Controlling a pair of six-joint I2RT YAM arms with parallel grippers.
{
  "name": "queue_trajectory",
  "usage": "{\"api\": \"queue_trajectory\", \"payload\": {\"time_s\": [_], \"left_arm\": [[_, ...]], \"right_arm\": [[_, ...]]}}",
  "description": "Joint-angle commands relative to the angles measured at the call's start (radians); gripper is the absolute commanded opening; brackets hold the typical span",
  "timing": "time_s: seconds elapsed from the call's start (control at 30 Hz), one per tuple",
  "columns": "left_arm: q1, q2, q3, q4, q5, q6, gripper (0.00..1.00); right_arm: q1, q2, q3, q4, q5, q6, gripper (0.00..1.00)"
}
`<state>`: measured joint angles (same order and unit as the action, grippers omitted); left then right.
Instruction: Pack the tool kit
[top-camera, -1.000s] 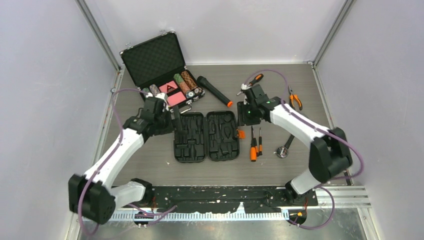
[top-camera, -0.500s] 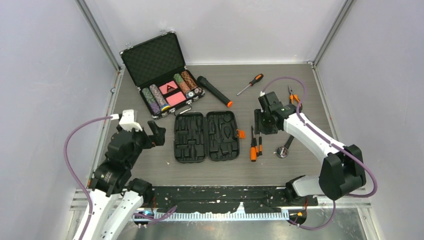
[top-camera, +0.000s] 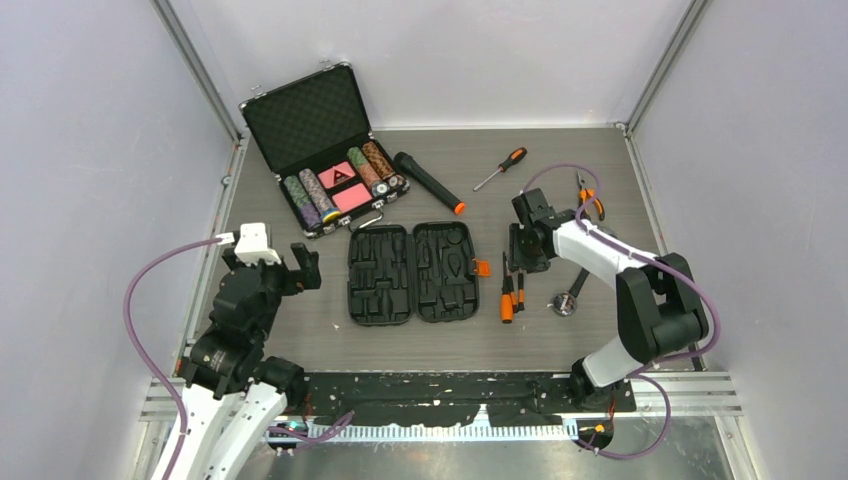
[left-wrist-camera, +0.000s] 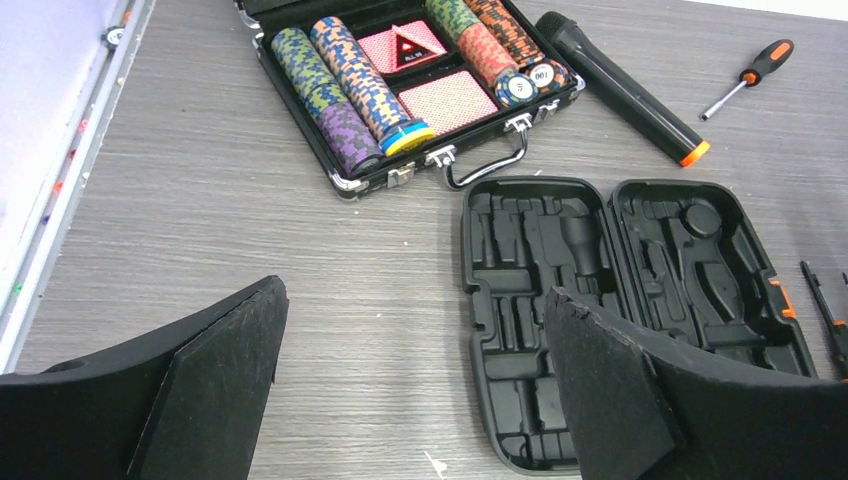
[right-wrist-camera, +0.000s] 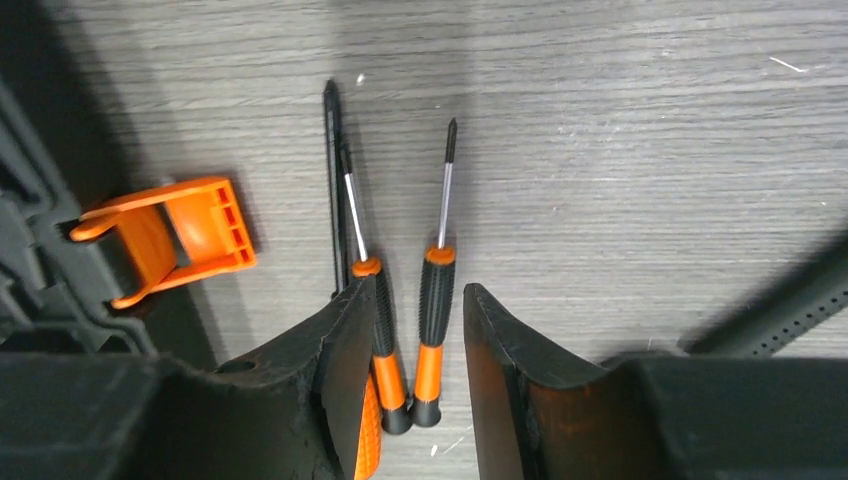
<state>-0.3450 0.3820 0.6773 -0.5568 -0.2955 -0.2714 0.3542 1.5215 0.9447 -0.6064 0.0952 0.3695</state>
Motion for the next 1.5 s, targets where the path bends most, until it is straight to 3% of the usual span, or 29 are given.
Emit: {"api": "queue_trajectory", "payload": {"time_s": [0.0,0.23,0.47,0.93,1.27,1.47], "left_arm": [[-0.002,0.019,0.005,0.055,-0.035,0.037,1.0],[0.0,0.03,0.001,0.058,-0.026,0.044,1.0],[0.0,0.043,-0.001,0.067,0.013,0.044,1.0],[0.001,0.055,-0.001,0.071,0.039,0.051,1.0],[0.001,0.072,-0.005,0.101,0.158,0.038,1.0],[0.0,0.127,0.019,0.175,0.328,-0.04,1.0]], "right_arm": [[-0.021,0.054,-0.014,0.081,0.014,0.016,0.42],[-0.025,0.12,-0.047,0.108,0.011,0.041,0.39],[-0.024,0.056,-0.111,0.099,-0.017,0.067,0.31],[-0.023,0.011,-0.13,0.068,0.014,0.053,0.35],[-0.023,-0.068,-0.071,0.071,-0.048,0.032,0.1],[-0.023,-0.262,-0.023,0.099,-0.161,0.05,0.06]]}}
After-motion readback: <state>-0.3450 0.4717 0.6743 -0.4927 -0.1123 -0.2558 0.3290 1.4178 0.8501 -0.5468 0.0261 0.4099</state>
